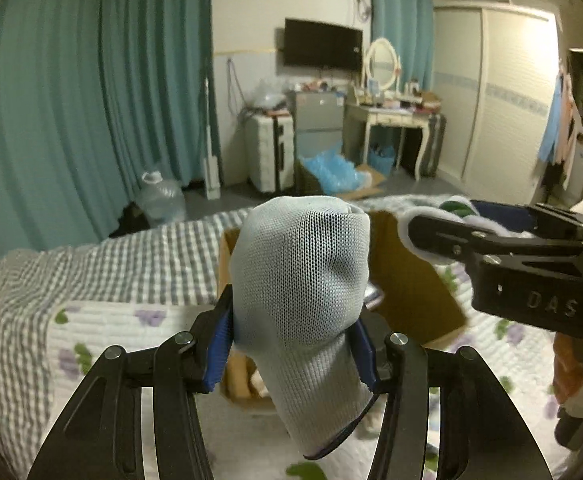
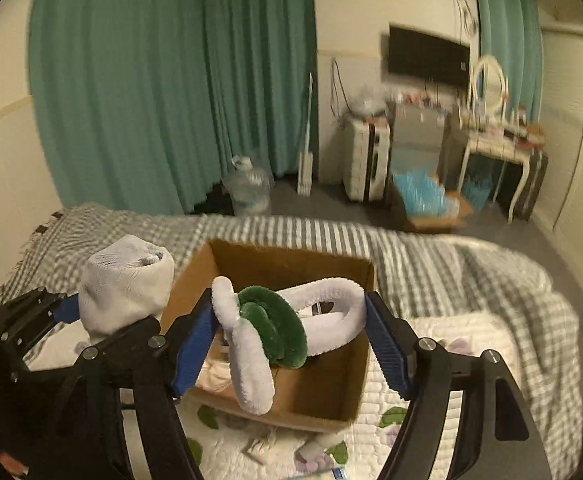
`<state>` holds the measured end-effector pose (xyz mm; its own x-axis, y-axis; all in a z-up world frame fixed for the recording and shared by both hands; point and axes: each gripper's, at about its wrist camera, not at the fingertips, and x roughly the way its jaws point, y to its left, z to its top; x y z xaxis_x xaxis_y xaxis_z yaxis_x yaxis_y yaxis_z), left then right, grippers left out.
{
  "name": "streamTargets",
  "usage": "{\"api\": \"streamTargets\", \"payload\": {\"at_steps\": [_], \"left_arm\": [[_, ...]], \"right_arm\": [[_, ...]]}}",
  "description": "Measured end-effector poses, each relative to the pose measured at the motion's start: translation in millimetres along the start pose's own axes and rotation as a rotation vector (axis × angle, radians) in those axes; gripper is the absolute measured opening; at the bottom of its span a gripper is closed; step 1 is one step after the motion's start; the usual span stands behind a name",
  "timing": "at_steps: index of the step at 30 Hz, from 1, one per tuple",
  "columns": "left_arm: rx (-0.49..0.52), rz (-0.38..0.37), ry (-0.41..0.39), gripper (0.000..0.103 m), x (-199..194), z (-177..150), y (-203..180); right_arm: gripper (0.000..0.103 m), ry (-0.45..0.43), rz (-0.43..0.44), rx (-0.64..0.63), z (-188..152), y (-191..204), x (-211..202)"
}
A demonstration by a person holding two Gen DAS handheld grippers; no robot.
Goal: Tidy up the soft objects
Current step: 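Lower the sock and fuzzy toy into the box and open both tools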
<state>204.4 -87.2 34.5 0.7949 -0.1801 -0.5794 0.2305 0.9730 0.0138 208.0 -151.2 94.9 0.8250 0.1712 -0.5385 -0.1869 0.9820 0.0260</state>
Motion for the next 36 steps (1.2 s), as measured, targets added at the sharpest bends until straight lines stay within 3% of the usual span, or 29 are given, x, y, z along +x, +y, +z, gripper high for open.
{"api": "streamTargets", "payload": {"at_steps": [6,11,15,21,25,31,36], "left_arm": [[-0.003,0.025,0.057,0.053,50,-11,5],[0.015,0.042,0.058,0.062,62,-13,2],[0.023,0.087,0.019,0.07,50,-11,0],[0.001,0.095,-0.035,0.07,8,-1,3],[0.032,0.174,-0.123,0.07,-44,1,-5],[0.057,0.114,-0.07,0.07,-102,-3,2],[0.009,0.08,-0.073,0.071,-147,-8,13]], "right_arm": [[0.072,0.106,-0.019,0.05,-12,-27,80],[0.092,0.125,0.005,0.058,-21,-40,114],[0.095,0.125,-0.013,0.079,-22,-44,119],[0.096,0.076,-0.02,0.072,-14,-42,86],[0.096,0.057,-0.024,0.06,-10,-33,46],[0.096,0.026,-0.044,0.006,-11,-8,-32],[0.096,0.011,-0.047,0.003,-19,10,-85]]}}
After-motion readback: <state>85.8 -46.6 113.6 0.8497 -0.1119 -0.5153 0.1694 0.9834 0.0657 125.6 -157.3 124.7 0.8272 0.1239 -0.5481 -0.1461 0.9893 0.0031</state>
